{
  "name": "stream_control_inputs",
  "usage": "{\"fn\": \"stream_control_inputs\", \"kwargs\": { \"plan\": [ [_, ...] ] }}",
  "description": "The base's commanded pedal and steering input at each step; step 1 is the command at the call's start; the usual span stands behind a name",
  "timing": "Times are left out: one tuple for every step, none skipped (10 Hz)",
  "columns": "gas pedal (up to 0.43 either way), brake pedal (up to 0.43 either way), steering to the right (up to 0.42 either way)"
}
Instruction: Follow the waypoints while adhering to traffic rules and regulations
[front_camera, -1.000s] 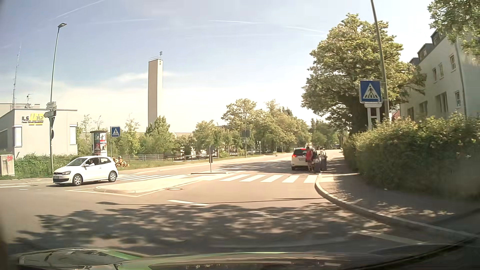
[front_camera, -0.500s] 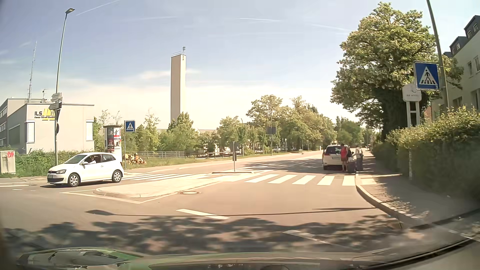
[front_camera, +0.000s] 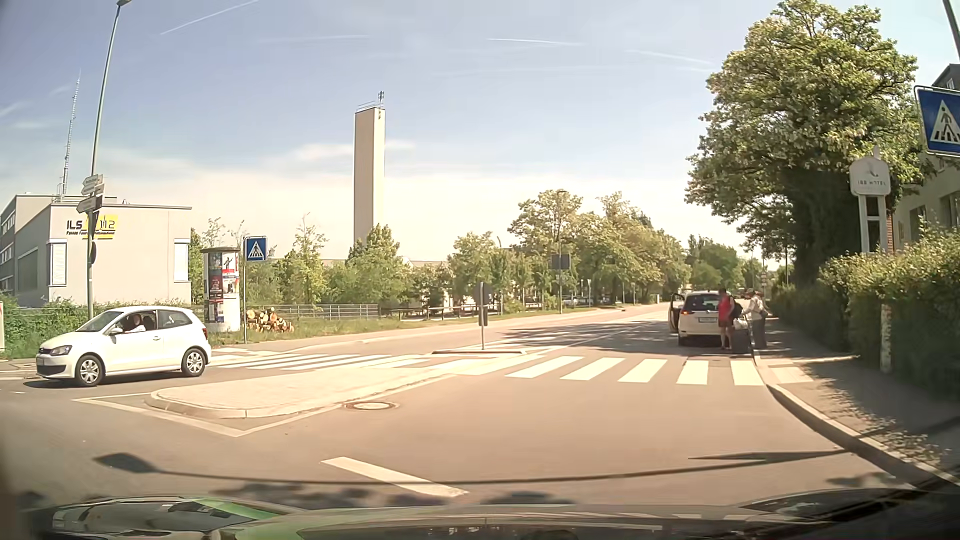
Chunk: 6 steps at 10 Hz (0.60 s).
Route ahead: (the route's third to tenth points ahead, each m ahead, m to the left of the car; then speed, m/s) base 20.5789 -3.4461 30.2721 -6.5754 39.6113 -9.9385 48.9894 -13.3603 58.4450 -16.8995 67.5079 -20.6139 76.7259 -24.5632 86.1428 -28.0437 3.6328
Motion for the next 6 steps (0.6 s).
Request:
{"fn": "stream_control_inputs", "kwargs": {
  "plan": [
    [0.000,0.146,-0.022],
    [0.000,0.128,-0.014],
    [0.000,0.085,-0.002],
    [0.000,0.067,0.008],
    [0.000,0.067,0.017],
    [0.000,0.067,0.029]
  ]
}}
